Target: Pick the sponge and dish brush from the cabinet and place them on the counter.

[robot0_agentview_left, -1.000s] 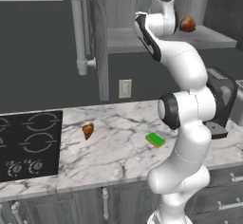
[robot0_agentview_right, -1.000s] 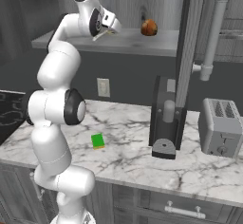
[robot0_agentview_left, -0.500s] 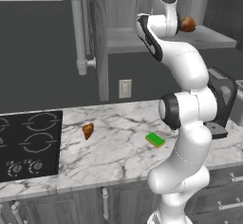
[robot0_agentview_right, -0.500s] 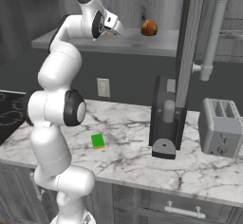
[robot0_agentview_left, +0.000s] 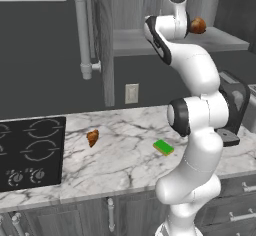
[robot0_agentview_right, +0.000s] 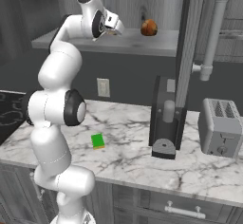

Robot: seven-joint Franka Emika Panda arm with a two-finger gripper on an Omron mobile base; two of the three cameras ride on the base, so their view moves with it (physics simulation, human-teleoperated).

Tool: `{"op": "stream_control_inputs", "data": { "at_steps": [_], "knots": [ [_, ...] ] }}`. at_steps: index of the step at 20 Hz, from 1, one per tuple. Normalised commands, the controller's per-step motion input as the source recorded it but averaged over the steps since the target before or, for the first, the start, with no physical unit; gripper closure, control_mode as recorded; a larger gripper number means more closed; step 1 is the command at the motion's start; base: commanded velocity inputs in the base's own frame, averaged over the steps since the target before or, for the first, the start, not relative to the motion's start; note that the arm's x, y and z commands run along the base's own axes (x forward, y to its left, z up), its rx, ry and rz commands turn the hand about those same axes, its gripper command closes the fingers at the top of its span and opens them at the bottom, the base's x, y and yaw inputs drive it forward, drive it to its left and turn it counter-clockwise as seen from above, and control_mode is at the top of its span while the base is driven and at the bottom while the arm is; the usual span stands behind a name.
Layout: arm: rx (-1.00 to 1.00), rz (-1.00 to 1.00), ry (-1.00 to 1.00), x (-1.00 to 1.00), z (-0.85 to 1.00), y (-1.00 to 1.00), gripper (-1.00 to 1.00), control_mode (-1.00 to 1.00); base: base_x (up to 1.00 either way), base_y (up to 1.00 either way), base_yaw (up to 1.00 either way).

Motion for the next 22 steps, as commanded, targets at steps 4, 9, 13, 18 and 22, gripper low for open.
{"op": "stream_control_inputs", "data": {
  "at_steps": [4, 9, 13, 18, 22],
  "knots": [
    [-0.02, 0.0, 0.01, 0.0, -0.14, 0.0, 1.0, -1.0, 0.0, 0.0, 0.0],
    [0.0, 0.0, 0.0, -0.02, 0.02, 0.0, 1.0, -1.0, 0.0, 0.0, 0.0],
    [0.02, 0.0, 0.0, -0.3, 0.32, 0.0, 1.0, -1.0, 0.0, 0.0, 0.0],
    [0.02, 0.0, 0.01, -0.44, 0.37, 0.0, 1.0, -1.0, 0.0, 0.0, 0.0],
    [0.0, 0.02, -0.03, -0.84, 0.11, 0.0, 1.0, -1.0, 0.0, 0.0, 0.0]
  ]
}}
